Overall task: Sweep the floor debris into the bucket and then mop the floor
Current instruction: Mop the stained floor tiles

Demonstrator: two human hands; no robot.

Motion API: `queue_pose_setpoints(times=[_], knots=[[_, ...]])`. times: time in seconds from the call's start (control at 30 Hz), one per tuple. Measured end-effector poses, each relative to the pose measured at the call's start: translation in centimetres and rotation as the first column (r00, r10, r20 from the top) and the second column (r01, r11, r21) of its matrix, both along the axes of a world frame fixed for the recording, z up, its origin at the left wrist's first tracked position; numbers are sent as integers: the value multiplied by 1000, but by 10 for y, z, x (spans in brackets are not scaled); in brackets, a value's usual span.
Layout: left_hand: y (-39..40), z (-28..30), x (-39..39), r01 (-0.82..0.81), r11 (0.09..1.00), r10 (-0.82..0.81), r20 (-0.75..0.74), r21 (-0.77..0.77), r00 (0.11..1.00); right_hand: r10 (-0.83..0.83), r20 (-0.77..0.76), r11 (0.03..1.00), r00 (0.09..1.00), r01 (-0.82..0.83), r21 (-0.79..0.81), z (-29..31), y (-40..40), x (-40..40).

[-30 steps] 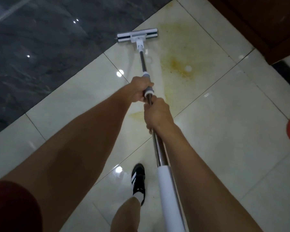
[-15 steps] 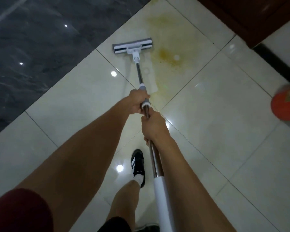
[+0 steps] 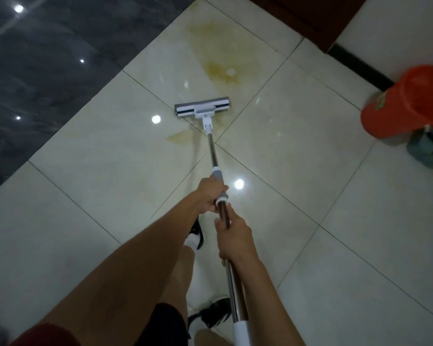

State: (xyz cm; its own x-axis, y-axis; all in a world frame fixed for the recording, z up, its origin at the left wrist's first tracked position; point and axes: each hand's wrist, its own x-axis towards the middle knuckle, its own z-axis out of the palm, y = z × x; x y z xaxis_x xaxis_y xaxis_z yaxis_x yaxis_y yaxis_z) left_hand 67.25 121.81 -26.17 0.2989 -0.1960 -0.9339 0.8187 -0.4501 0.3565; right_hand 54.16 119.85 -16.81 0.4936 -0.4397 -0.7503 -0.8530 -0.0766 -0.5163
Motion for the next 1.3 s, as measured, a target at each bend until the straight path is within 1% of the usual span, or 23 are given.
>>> queue_pose_setpoints(times=[0.07, 0.1, 0.2, 0.4, 0.63, 0.83, 1.0, 1.1, 1.2, 1.3], knots=[[-5, 6, -4, 21, 1000, -21, 20, 5, 1000, -75, 49, 997, 996, 74, 24, 5, -5, -8], [-8, 8, -1, 24, 1000, -24, 30, 2, 999, -87, 64, 996, 994, 86, 18, 5, -8, -6], [-18, 7, 17, 32, 999, -31, 52, -9, 998, -69, 68, 997, 995, 70, -20, 1, -20, 12], [-55, 0, 68, 27, 1000, -27, 65, -5, 998, -70, 21, 997, 997, 71, -39, 0, -57, 69], [-95, -5, 204, 27, 1000, -27, 74, 3, 997, -113, 47, 994, 992, 114, -6, -10, -95, 202], [-139, -4, 306, 50, 999, -50, 106, 6, 993, -98, 30, 995, 995, 98, -2, -8, -144, 306], [-185, -2, 384, 2, 999, 1, 96, -33, 995, -41, 37, 999, 998, 41, -13, -6, -197, 388], [-214, -7, 437, -15, 1000, 18, 118, -23, 993, 31, 55, 998, 998, -28, -53, -17, -228, 442], [-245, -8, 496, -59, 998, 60, 121, -12, 991, 43, 62, 999, 997, -42, -30, -31, -261, 502], [-281, -14, 555, -85, 996, 82, 165, 10, 983, 87, 60, 996, 994, -86, -27, -45, -297, 565]])
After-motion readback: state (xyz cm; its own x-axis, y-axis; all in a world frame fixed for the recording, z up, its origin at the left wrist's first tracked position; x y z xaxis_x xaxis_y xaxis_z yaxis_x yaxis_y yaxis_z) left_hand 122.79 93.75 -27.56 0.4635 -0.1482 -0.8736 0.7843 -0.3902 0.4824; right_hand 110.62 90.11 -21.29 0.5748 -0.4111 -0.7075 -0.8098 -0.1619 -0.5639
